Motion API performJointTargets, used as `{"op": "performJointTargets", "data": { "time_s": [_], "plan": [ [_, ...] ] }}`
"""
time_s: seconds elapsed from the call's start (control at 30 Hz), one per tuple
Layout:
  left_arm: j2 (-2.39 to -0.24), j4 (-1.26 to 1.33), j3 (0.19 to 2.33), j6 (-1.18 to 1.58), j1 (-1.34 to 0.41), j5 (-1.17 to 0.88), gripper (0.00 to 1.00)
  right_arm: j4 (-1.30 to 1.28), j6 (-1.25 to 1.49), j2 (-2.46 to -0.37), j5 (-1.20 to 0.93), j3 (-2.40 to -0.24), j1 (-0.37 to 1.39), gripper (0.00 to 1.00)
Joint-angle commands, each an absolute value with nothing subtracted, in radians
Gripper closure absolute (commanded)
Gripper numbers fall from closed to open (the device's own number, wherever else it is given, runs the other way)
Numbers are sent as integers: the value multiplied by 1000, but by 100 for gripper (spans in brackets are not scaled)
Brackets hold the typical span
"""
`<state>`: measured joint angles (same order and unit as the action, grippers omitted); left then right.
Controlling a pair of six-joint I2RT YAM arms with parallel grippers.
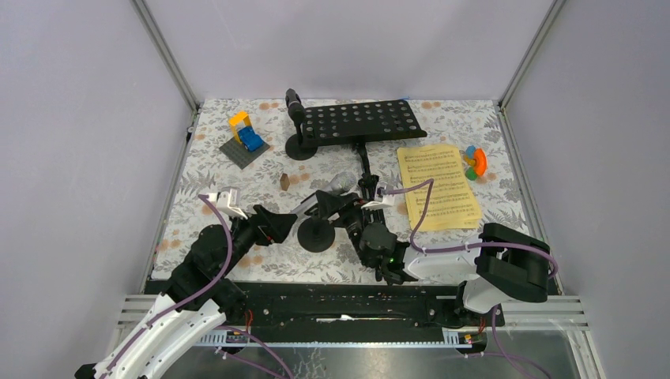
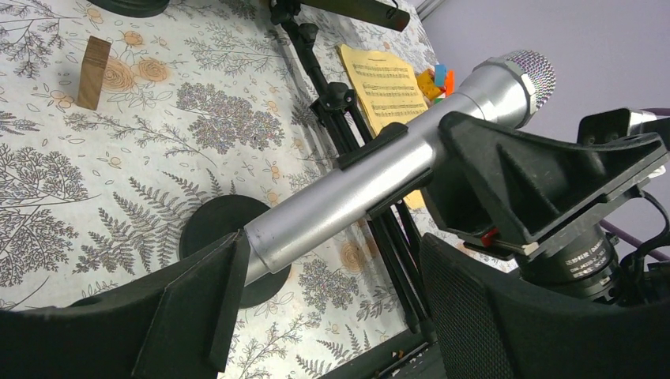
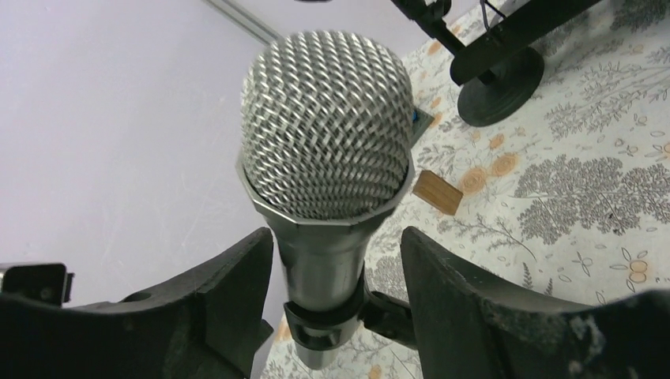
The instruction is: Pack up the instrument practice props
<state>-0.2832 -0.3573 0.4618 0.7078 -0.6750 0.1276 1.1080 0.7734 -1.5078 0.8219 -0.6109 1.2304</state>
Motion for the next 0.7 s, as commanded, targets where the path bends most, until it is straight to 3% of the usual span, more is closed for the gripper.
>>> {"op": "performJointTargets", "data": {
  "time_s": [0.0, 0.33, 0.5, 0.6, 0.67],
  "plan": [
    [-272, -307, 460, 709, -672, 136, 17, 1246, 735, -1522, 914, -625, 1238, 33],
    [-262, -310, 456, 707, -672, 135, 17, 1223, 740, -1566, 893, -679, 1238, 34],
    [-255, -308, 453, 706, -672, 138, 17, 1256, 730, -1584, 904, -675, 1238, 65],
    [-256, -308, 452, 699, -672, 143, 16, 1281, 691, -1589, 906, -688, 1239, 96],
    [-258, -303, 455, 692, -671, 157, 14, 1279, 682, -1579, 927, -698, 1238, 100]
  ]
}}
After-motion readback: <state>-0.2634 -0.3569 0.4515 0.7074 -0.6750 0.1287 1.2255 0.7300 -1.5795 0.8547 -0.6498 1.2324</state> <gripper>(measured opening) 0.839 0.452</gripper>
